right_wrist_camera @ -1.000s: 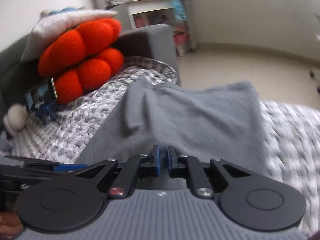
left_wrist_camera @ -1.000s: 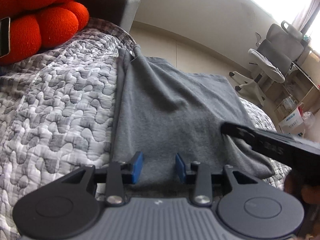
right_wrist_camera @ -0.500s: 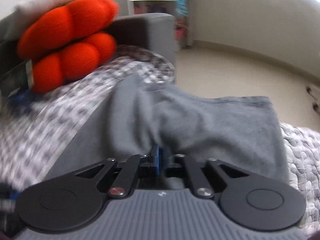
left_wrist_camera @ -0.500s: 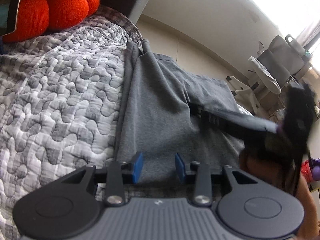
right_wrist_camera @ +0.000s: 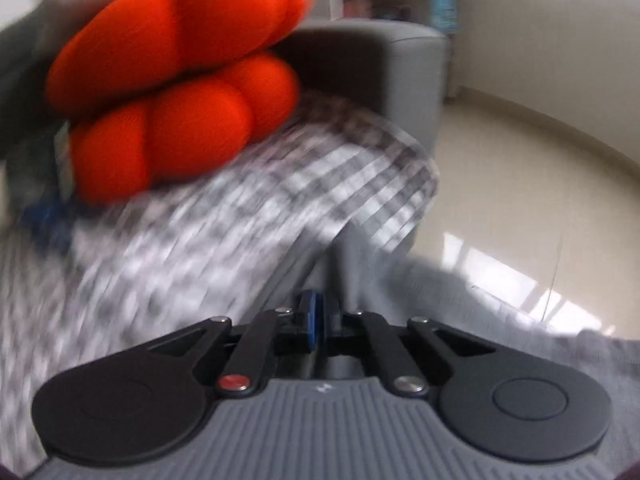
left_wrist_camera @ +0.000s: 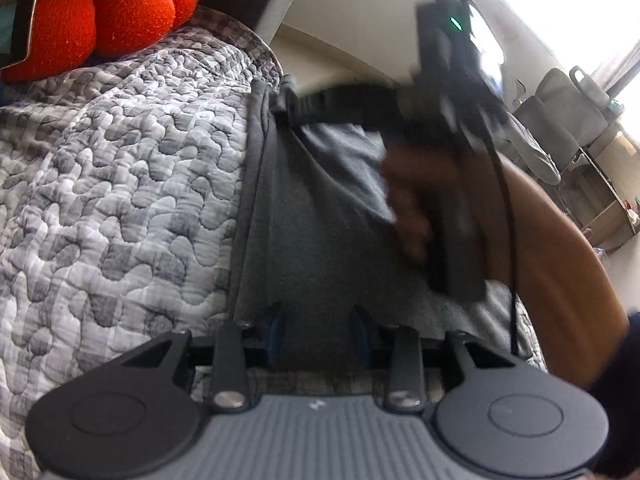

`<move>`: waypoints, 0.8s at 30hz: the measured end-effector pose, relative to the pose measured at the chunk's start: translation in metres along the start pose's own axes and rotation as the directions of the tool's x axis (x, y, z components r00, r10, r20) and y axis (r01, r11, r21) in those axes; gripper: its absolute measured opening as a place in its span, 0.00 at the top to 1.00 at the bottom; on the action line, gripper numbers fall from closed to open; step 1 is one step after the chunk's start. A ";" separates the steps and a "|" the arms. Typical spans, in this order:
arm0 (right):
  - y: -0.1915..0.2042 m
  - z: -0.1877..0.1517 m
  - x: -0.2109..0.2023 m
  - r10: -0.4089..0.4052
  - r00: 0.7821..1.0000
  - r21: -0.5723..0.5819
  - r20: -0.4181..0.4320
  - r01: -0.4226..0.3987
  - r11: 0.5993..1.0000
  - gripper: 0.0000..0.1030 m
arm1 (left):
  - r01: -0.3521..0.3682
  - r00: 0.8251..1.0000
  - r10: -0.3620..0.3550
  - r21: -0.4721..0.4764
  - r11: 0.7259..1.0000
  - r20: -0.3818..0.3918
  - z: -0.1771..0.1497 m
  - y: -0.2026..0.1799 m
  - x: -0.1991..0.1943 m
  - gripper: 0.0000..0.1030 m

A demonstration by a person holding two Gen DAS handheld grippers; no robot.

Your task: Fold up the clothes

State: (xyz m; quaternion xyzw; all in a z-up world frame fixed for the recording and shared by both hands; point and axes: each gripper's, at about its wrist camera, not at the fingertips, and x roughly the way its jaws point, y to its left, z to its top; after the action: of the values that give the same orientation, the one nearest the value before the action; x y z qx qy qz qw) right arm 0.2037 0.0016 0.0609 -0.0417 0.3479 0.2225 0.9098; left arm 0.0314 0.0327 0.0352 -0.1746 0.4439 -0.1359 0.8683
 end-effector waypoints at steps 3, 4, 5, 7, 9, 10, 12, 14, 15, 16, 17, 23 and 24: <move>0.000 0.005 0.007 -0.012 1.000 -0.011 0.007 0.012 1.000 0.97 | 0.007 1.000 -0.007 -0.001 1.000 -0.005 0.001 0.002 0.001 0.64; 0.000 0.006 0.009 -0.011 1.000 -0.020 0.006 0.011 1.000 0.97 | 0.011 1.000 -0.011 -0.004 1.000 -0.007 0.001 0.002 0.001 0.64; -0.001 0.007 0.007 -0.007 1.000 -0.013 0.015 0.007 1.000 0.97 | 0.015 1.000 -0.015 -0.009 1.000 -0.009 0.001 0.003 0.001 0.64; -0.021 0.004 -0.014 0.010 0.994 0.126 0.107 -0.024 0.992 0.95 | 0.024 1.000 -0.024 -0.019 1.000 -0.012 0.002 0.006 0.000 0.64; -0.041 -0.002 -0.037 0.017 0.985 0.285 0.171 -0.066 0.956 0.84 | 0.035 0.999 -0.036 -0.034 0.999 -0.016 0.003 0.009 0.000 0.65; -0.046 -0.007 -0.048 0.014 0.986 0.327 0.165 -0.067 0.943 0.83 | 0.042 0.999 -0.043 -0.048 0.998 -0.017 0.004 0.011 0.000 0.65; -0.044 -0.020 -0.066 -0.006 0.995 0.292 0.101 -0.024 0.956 0.83 | 0.054 0.998 -0.055 -0.070 0.996 -0.020 0.006 0.014 0.000 0.65; -0.039 -0.034 -0.084 -0.025 0.999 0.239 0.039 0.015 0.971 0.83 | 0.057 0.998 -0.059 -0.078 0.995 -0.022 0.006 0.015 0.001 0.65; -0.039 -0.041 -0.095 -0.026 0.999 0.240 0.025 0.019 0.971 0.83 | 0.056 0.998 -0.058 -0.079 0.995 -0.022 0.006 0.015 0.001 0.65; -0.039 -0.049 -0.106 -0.030 1.000 0.247 0.009 0.026 0.969 0.83 | 0.054 0.998 -0.056 -0.078 0.995 -0.022 0.006 0.014 0.001 0.65; -0.040 -0.056 -0.117 -0.045 0.999 0.272 -0.011 0.047 0.961 0.83 | 0.052 0.998 -0.053 -0.076 0.996 -0.021 0.006 0.014 0.001 0.65; -0.025 -0.099 -0.172 -0.037 0.997 0.349 -0.063 0.057 0.935 0.83 | 0.027 0.999 -0.027 -0.026 0.999 0.028 0.009 0.005 -0.006 0.63; -0.026 -0.106 -0.173 -0.034 0.998 0.370 -0.059 0.053 0.927 0.83 | 0.022 0.999 -0.021 -0.010 1.000 0.046 0.010 0.003 -0.008 0.63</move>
State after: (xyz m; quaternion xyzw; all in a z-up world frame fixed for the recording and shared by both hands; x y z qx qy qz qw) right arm 0.0355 -0.1113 0.0920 0.1179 0.4059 0.1313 0.8967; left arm 0.0355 0.0400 0.0450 -0.1870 0.4226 -0.1388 0.8759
